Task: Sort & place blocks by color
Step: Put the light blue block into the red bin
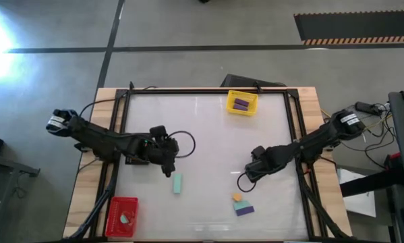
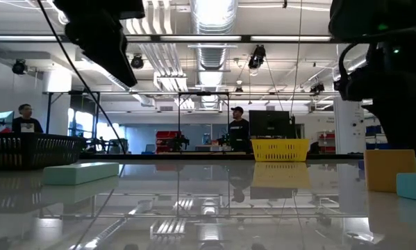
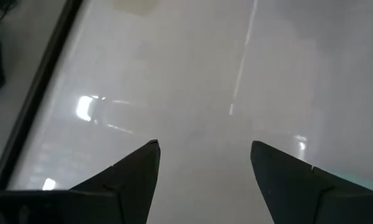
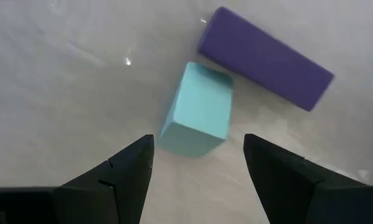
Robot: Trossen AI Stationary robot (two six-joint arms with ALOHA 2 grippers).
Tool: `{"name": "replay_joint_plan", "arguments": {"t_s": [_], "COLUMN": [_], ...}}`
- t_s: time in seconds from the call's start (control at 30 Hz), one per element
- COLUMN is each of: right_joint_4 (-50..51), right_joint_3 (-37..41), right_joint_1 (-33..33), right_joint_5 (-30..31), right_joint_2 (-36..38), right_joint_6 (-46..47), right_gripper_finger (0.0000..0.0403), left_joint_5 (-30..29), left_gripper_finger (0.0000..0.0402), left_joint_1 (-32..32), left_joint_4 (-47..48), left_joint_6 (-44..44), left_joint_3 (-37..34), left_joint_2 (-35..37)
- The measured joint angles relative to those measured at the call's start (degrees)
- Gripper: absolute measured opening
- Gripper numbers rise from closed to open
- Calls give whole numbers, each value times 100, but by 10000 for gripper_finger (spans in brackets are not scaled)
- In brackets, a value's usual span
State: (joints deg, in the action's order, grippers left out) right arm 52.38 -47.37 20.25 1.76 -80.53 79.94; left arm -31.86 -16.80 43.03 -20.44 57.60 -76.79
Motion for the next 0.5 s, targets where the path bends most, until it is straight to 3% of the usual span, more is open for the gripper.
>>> {"name": "replay_joint_plan", "arguments": {"t_s": [0.3, 0.5], "right_joint_4": [-197, -289], "right_joint_3": [4, -4], "right_joint_1": [13, 17], "right_joint_5": [87, 126], "right_joint_2": [-470, -571], "right_joint_6": [-151, -204], "right_gripper_finger": [233, 189], "left_joint_5": [3, -16], "left_gripper_finger": [235, 235], "left_joint_1": [-726, -845], "left_joint_4": [-82, -276], "left_joint_6": [-585, -783], "left_joint_3": [0, -2], "left_joint_2": [0, -1]}}
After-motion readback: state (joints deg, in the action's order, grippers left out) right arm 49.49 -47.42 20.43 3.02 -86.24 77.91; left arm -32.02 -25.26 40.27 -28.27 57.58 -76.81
